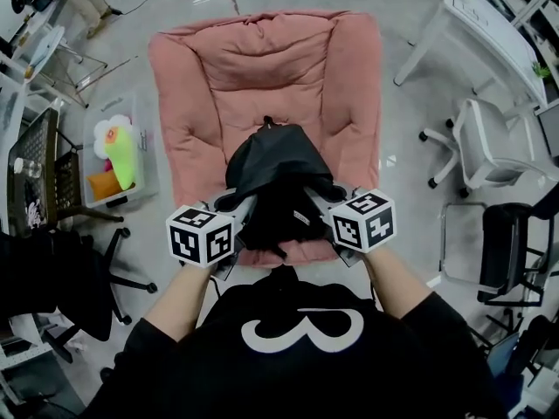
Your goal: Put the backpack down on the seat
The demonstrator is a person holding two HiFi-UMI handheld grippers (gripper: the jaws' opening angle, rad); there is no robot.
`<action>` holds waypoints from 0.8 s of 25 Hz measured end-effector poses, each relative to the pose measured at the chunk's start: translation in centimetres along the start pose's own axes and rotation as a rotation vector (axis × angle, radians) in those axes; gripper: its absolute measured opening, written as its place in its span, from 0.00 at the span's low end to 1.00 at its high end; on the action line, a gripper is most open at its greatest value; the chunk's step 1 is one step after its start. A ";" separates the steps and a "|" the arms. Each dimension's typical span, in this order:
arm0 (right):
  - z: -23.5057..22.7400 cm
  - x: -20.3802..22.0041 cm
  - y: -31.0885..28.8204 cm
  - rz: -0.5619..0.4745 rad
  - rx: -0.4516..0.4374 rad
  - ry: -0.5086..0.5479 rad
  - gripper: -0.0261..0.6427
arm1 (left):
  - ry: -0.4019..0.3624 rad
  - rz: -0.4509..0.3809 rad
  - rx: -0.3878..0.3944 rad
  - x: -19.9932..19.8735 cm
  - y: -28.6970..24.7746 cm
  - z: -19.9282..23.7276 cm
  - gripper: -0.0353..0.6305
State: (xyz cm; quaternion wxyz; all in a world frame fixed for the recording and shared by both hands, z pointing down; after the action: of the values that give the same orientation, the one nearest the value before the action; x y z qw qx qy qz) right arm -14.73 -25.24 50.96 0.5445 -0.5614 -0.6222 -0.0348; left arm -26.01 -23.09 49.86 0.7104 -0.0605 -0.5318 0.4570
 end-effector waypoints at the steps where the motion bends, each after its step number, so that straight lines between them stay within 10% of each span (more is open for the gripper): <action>1: -0.5 0.0 -0.5 0.009 0.010 0.002 0.06 | -0.004 0.012 -0.002 0.0 -0.6 0.5 0.07; 20: -9.2 -0.3 -11.1 0.087 0.110 0.052 0.06 | -0.085 0.130 -0.032 -0.9 -10.9 10.6 0.07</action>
State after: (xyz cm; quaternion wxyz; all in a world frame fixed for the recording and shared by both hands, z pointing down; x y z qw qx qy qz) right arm -17.10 -35.54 60.72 0.5915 -0.5559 -0.5840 0.0088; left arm -28.25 -34.24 60.06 0.6549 -0.0867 -0.5638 0.4957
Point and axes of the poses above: the fingertips, and each gripper's own axes: y backward along the fingers, z to its left, x out of its underside, the point moved 1 cm from there along y, backward along the fingers
